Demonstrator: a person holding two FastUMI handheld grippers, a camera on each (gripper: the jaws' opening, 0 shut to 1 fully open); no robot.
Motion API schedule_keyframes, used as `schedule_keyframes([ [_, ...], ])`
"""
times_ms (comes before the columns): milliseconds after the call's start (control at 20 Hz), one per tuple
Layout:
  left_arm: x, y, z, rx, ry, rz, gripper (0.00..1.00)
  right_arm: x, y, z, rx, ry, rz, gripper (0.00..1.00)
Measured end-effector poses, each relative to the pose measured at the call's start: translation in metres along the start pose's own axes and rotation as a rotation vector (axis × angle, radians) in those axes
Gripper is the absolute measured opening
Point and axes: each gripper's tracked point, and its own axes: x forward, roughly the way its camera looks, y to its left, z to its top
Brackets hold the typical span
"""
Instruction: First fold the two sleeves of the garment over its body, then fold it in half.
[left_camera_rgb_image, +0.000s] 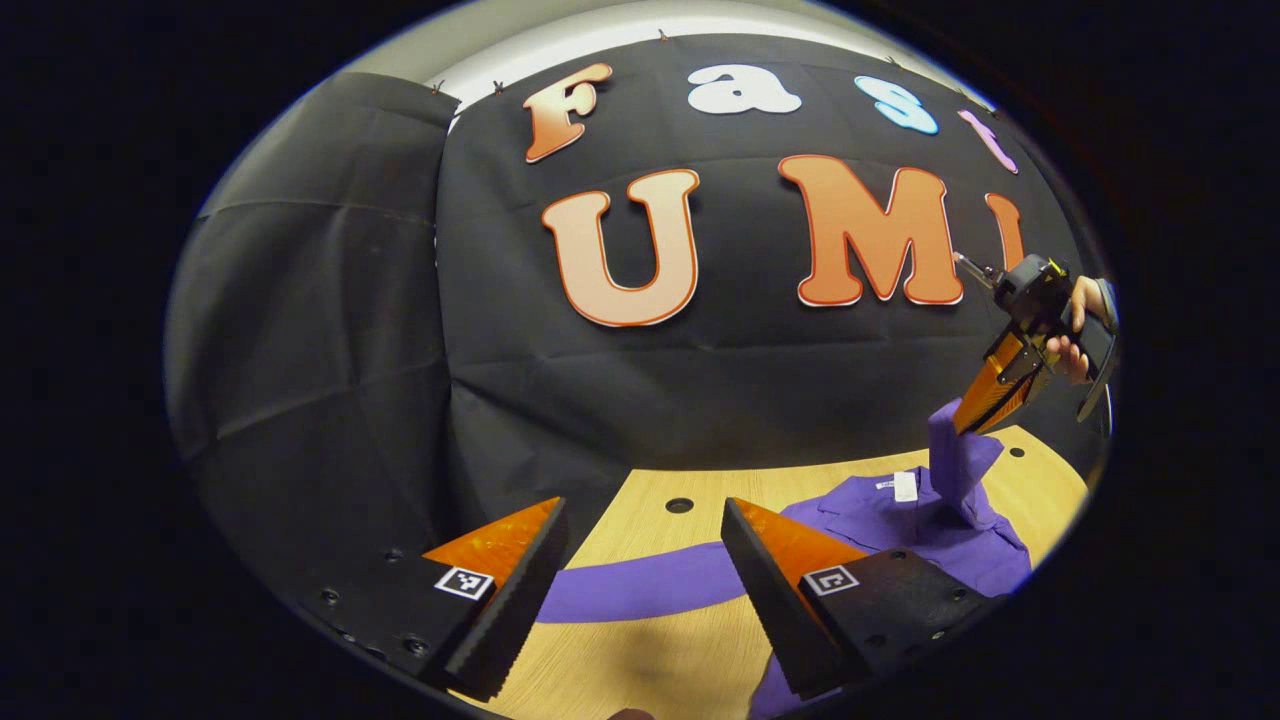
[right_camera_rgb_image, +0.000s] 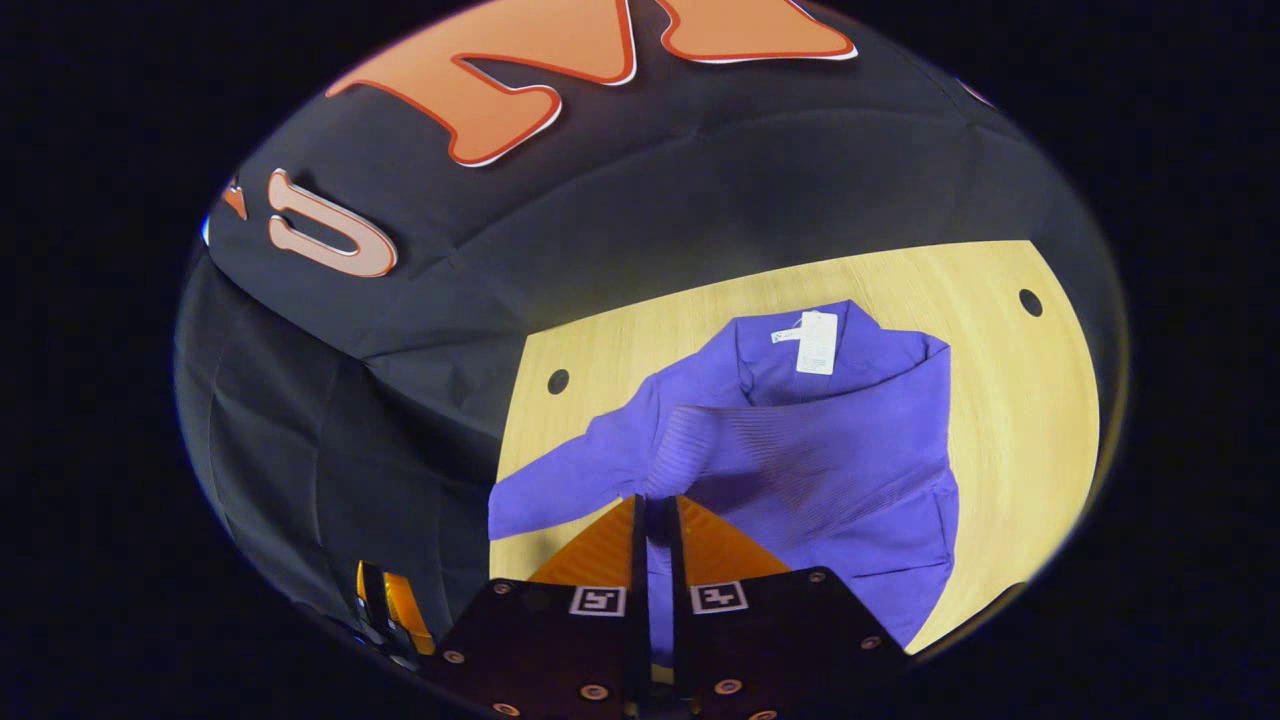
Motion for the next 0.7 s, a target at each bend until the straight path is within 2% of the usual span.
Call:
schedule_keyframes([
  [100,0.005,-0.002,-0.004,-0.001,0.016,0.003,0.96,-0.008,0.007,0.008,-0.013,-0.027,0.045,0.18],
  [150,0.004,-0.004,-0.005,0.002,0.019,0.002,0.96,-0.015,0.007,0.012,-0.020,-0.040,0.055,0.52],
  [200,0.009,-0.006,-0.006,0.004,0.021,0.007,0.96,-0.020,0.002,0.015,-0.026,-0.057,0.049,0.50],
  [250,0.012,-0.007,-0.007,0.008,0.025,0.009,0.96,-0.027,-0.005,0.019,-0.040,-0.080,0.037,0.42],
  [300,0.017,-0.007,-0.008,0.013,0.029,0.016,0.96,-0.033,-0.012,0.022,-0.053,-0.104,0.026,0.61],
  [350,0.024,-0.008,-0.010,0.022,0.033,0.017,0.96,-0.042,-0.018,0.025,-0.068,-0.130,0.016,0.62],
  [400,0.030,-0.006,-0.011,0.038,0.042,0.026,0.96,-0.050,-0.024,0.029,-0.083,-0.159,0.009,0.56],
  [450,0.037,-0.003,-0.013,0.057,0.050,0.031,0.96,-0.058,-0.026,0.031,-0.094,-0.194,0.008,0.71],
  [500,0.043,0.000,-0.013,0.077,0.067,0.033,0.96,-0.066,-0.030,0.035,-0.101,-0.231,0.008,0.66],
  [550,0.053,0.002,-0.017,0.093,0.086,0.032,0.96,-0.076,-0.033,0.036,-0.106,-0.269,0.005,0.81],
  [600,0.061,0.004,-0.021,0.102,0.114,0.040,0.96,-0.086,-0.038,0.039,-0.112,-0.312,-0.003,0.86],
  [700,0.078,0.012,-0.028,0.104,0.163,0.056,0.96,-0.104,-0.052,0.045,-0.125,-0.398,-0.043,0.91],
])
